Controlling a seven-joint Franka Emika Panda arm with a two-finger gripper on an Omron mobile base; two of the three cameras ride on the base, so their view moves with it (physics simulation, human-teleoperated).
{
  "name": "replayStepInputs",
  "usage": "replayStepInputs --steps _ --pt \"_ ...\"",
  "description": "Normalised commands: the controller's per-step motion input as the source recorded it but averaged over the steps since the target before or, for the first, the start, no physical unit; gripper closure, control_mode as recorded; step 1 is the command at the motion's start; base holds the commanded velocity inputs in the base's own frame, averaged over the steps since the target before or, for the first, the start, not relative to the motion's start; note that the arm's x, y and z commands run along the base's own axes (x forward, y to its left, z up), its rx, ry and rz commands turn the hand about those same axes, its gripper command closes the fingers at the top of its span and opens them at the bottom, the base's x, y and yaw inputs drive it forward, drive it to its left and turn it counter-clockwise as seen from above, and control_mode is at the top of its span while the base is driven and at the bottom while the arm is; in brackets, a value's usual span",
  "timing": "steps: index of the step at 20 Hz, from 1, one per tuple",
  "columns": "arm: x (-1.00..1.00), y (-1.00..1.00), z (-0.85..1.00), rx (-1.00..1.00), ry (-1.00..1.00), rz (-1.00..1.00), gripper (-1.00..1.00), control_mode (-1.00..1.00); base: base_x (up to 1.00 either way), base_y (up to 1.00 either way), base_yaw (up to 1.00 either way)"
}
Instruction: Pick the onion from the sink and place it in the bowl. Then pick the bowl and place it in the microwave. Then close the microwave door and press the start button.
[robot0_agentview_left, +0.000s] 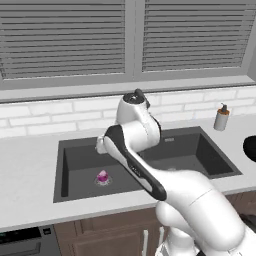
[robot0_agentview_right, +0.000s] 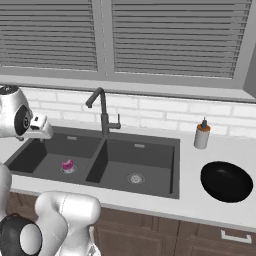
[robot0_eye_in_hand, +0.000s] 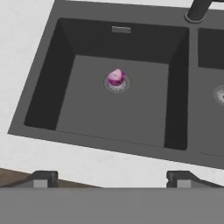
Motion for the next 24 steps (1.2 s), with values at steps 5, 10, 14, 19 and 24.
replayStepInputs --steps 5,10,14,19,24 --pt "0.45 0.29 -0.36 0.00 0.18 0.00 -1.00 -1.00 0.00 0.00 0.00" --pt "0.36 0.00 -0.36 0.00 0.10 0.00 -1.00 -1.00 0.00 0.00 0.00" --pt "0.19 -0.06 -0.34 0.00 0.01 0.00 -1.00 -1.00 0.00 0.00 0.00" --pt "0.12 0.00 -0.43 0.00 0.00 0.00 -1.00 -1.00 0.00 0.00 0.00" --pt "0.04 -0.16 -0.44 0.00 0.00 0.00 -1.00 -1.00 0.00 0.00 0.00"
